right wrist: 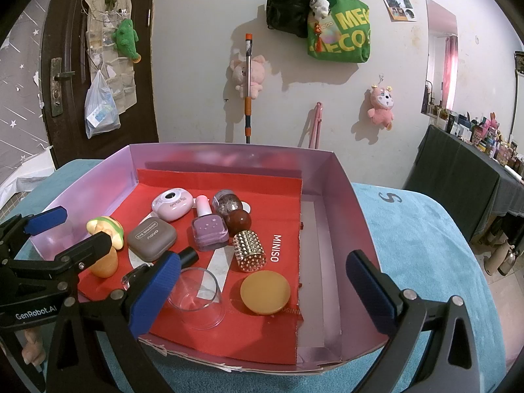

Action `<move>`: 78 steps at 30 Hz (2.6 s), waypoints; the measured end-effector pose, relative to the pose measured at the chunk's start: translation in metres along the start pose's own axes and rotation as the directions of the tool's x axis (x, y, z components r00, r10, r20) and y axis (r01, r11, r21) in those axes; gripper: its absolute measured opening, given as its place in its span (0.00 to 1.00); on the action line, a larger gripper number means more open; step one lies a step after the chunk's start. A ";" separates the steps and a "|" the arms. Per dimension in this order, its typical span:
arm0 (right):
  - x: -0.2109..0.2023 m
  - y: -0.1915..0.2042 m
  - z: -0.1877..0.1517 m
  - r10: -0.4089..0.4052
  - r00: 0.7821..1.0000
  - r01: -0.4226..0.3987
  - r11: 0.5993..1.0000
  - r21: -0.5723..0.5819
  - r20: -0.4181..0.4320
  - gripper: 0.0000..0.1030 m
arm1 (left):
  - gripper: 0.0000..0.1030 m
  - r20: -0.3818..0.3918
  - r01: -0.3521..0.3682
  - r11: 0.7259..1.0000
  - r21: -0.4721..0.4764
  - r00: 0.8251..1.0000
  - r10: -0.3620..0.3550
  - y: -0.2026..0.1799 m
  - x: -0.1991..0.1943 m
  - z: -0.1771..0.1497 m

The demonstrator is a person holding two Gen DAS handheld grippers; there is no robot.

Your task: Organize rigid objects

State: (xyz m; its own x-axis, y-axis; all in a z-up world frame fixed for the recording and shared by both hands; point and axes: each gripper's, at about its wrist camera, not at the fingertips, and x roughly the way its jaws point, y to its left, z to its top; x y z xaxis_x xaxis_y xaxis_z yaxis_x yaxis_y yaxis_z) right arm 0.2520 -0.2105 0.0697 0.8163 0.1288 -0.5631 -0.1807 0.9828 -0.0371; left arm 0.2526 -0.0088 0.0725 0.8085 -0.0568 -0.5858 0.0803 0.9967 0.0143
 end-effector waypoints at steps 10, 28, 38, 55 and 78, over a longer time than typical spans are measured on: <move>0.000 0.000 0.000 0.000 1.000 0.000 1.000 0.001 0.000 1.00 | 0.91 0.000 0.000 1.000 0.000 1.000 0.000 0.000 0.000 0.000; 0.000 0.000 0.000 0.001 1.000 -0.001 1.000 0.001 0.001 1.00 | 0.91 -0.001 0.001 1.000 0.000 1.000 -0.001 0.000 0.000 0.000; 0.000 0.000 0.000 0.001 1.000 -0.001 1.000 0.001 0.001 1.00 | 0.91 0.000 0.001 1.000 0.000 1.000 -0.001 0.000 0.000 0.001; -0.001 0.000 0.001 0.010 1.000 -0.010 1.000 0.005 0.004 1.00 | 0.92 0.006 0.023 1.000 -0.003 1.000 -0.023 0.001 -0.001 0.001; -0.096 -0.002 -0.065 0.048 0.984 -0.030 0.994 0.105 -0.173 1.00 | 0.92 -0.201 0.060 0.994 -0.096 0.977 -0.078 -0.006 -0.089 -0.072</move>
State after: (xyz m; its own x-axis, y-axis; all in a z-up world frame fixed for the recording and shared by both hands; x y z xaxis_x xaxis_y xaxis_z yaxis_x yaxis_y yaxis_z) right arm 0.1379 -0.2334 0.0701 0.6995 0.1506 -0.6985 -0.1462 0.9870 0.0663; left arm 0.1384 -0.0059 0.0659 0.6663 -0.1213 -0.7357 0.0722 0.9925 -0.0983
